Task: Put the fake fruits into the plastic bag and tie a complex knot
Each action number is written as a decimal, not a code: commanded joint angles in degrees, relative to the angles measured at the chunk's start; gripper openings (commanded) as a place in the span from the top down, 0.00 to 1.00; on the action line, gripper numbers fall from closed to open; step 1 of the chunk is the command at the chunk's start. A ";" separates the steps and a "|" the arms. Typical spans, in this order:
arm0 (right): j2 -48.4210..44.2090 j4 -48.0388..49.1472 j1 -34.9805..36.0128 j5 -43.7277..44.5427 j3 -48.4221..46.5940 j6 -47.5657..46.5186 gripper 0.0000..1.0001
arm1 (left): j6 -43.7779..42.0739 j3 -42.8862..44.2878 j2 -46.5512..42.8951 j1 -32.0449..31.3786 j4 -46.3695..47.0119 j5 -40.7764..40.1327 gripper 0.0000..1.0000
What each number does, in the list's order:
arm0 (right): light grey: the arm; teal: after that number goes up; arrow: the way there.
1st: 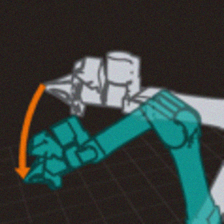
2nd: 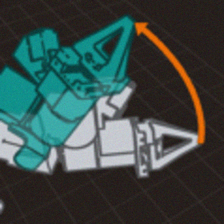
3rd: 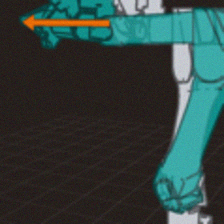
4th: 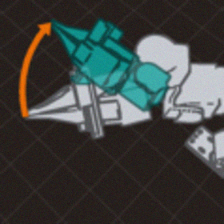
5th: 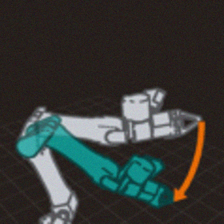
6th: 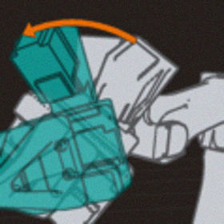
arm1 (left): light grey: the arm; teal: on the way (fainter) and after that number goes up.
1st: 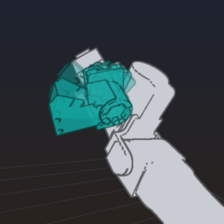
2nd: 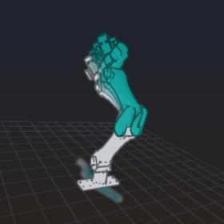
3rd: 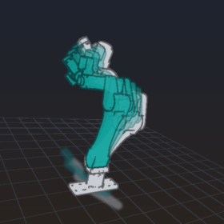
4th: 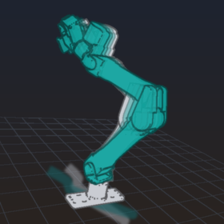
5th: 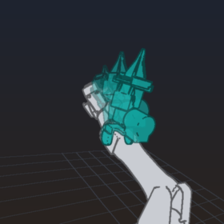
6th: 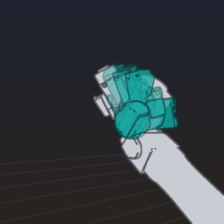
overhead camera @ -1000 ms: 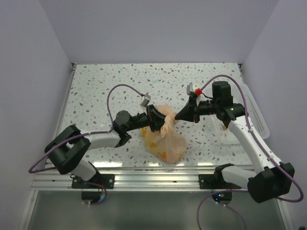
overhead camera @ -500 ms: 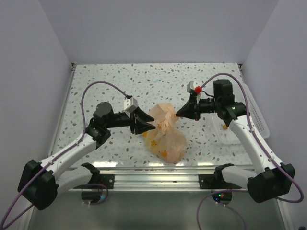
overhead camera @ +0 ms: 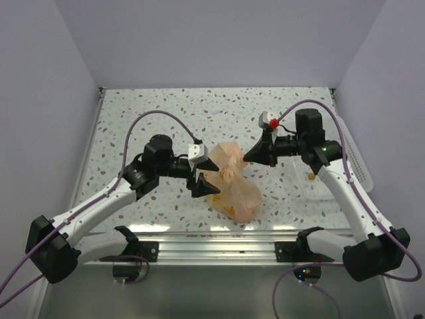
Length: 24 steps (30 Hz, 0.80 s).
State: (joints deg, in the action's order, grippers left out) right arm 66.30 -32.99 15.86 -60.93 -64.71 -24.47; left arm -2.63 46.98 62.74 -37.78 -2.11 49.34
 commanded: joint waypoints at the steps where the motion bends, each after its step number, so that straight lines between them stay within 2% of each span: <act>1: -0.65 -0.41 0.49 0.19 -2.53 -0.14 1.00 | 1.05 3.37 0.89 -2.29 1.23 -4.95 0.16; 9: -1.00 -1.02 0.67 0.11 -2.88 -0.32 1.00 | 7.11 5.84 3.79 -3.97 6.41 -6.10 0.18; 14: -1.26 -1.11 0.58 0.37 -3.14 -0.05 1.00 | 8.43 6.89 5.37 -4.14 7.64 -4.70 0.32; 15: -1.44 -1.11 0.67 0.37 -3.14 0.03 1.00 | 8.70 6.90 5.64 -4.06 7.82 -4.35 0.47; 18: -1.53 -1.11 0.58 0.63 -3.14 0.12 1.00 | 8.18 6.90 5.55 -4.06 6.33 -4.43 0.73; 19: -1.53 -1.11 0.67 0.81 -3.14 0.12 1.00 | 7.65 6.72 5.12 -3.97 5.72 -4.52 0.93; 20: -1.53 -1.28 0.58 1.07 -3.23 0.56 1.00 | 6.95 6.55 4.85 -3.62 3.97 -4.78 1.00; 24: -1.35 -1.63 -0.82 2.92 -3.67 0.74 1.00 | 3.53 4.61 2.39 -0.99 -0.95 -5.22 1.00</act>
State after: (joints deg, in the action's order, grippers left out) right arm 66.24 -34.06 16.14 -60.36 -65.17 -24.29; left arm 3.81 51.51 67.68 -40.56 0.51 43.83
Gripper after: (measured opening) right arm 0.029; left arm 0.020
